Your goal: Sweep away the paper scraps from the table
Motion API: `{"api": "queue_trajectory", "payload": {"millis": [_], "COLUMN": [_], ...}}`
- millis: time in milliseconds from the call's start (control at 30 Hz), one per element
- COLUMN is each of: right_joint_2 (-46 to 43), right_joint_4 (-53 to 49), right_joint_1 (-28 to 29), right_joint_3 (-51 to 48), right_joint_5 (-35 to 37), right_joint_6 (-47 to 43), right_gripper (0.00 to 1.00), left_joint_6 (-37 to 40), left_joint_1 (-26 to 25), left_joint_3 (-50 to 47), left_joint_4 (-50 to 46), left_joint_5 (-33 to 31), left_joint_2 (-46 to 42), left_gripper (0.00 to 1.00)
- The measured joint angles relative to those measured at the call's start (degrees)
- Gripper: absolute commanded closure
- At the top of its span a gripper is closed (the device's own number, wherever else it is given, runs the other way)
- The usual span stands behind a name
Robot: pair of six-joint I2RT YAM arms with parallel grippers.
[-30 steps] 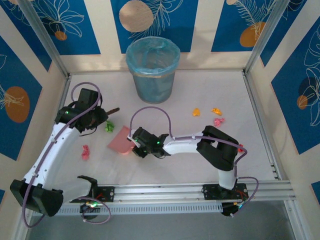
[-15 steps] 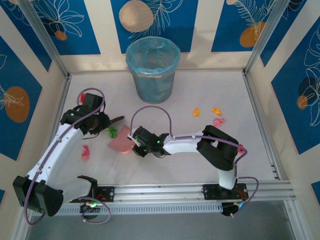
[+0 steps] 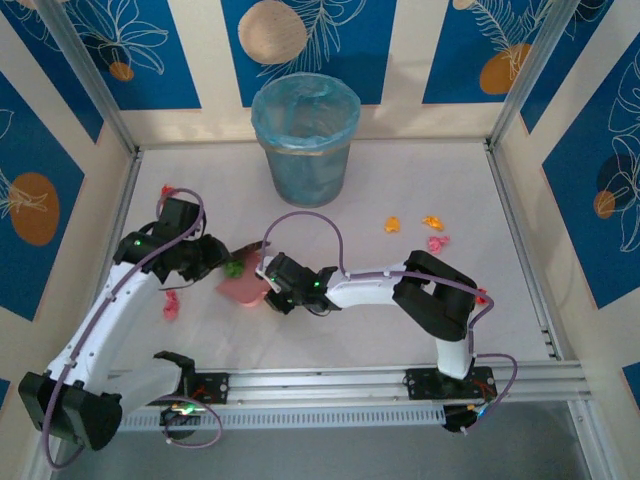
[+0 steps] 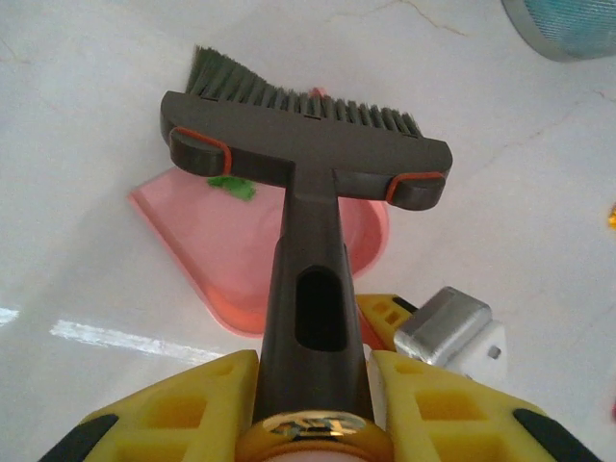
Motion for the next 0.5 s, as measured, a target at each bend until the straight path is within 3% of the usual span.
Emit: {"api": "queue_trajectory", "payload": {"millis": [500], "right_joint_2": [0.66], "right_joint_4": [0.52], "right_joint_1": [-0.2], "right_joint_3": [0.31], "right_joint_5": [0.02], "right_joint_6": [0.42], "right_gripper": [1.0], "left_joint_6": [0.09], "left_joint_1": [0.0], "left_joint_3": [3.48], "left_joint_4": [-2.23], "left_joint_5": [2.21], "left_joint_2": [1.22], "left_gripper": [1.0]}}
